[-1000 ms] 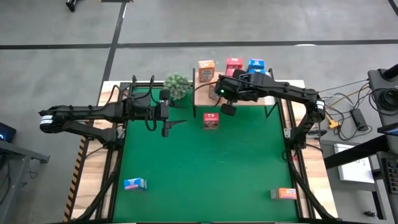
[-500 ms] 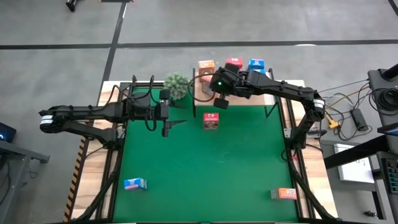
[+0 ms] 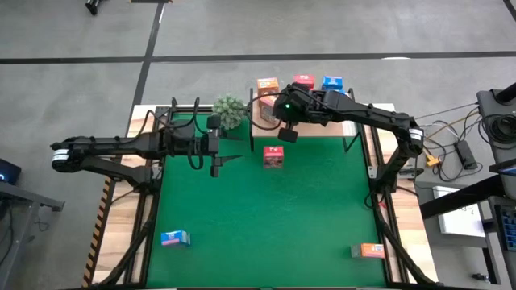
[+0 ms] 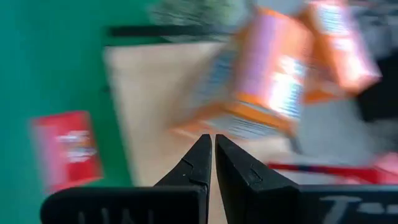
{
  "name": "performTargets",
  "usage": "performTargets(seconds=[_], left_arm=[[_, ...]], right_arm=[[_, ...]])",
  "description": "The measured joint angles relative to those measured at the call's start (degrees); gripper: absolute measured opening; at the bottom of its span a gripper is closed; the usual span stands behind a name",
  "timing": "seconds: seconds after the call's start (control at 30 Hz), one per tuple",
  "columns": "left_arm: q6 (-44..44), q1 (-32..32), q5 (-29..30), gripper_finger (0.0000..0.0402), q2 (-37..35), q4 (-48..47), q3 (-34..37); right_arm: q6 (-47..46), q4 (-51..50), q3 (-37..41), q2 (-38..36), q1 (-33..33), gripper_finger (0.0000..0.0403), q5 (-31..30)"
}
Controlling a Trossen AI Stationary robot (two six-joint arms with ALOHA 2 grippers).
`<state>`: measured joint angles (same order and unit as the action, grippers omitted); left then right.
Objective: Stack cereal on shelf
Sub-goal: Put the left orange cereal box on the shelf aligned with the other orange cereal box
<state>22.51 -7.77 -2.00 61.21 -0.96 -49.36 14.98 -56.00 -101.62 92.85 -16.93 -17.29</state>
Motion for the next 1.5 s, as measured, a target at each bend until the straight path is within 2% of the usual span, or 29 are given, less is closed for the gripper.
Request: performTargets(seconds=[0.07, 0.17, 0.43, 0.7, 1.5], left_arm=[[0.0, 0.0, 0.0, 0.0215, 0.0, 0.1, 0.0], [0.0, 0.0, 0.0, 0.0215, 0.0, 0.4, 0.0], [0.0, 0.0, 0.0, 0.0215, 0.0, 0.6, 0.0], [0.1, 0.0, 0.0, 0.0215, 0.0, 0.8, 0.0], [0.5, 0.0, 0.0, 0.0215, 0.0, 0.7, 0.0]], right_arm=[[0.3, 0.4, 0.2, 0.0, 0.0, 0.0012, 5.3], [1.1, 3.6, 1.0, 0.0, 0.1, 0.0012, 7.2], [2.9, 6.4, 1.6, 0.5, -0.9, 0.0012, 6.1], [4.1, 6.6, 1.6, 1.0, -2.7, 0.0012, -0.8], [4.1, 5.5, 1.6, 0.9, -5.2, 0.0012, -0.9]])
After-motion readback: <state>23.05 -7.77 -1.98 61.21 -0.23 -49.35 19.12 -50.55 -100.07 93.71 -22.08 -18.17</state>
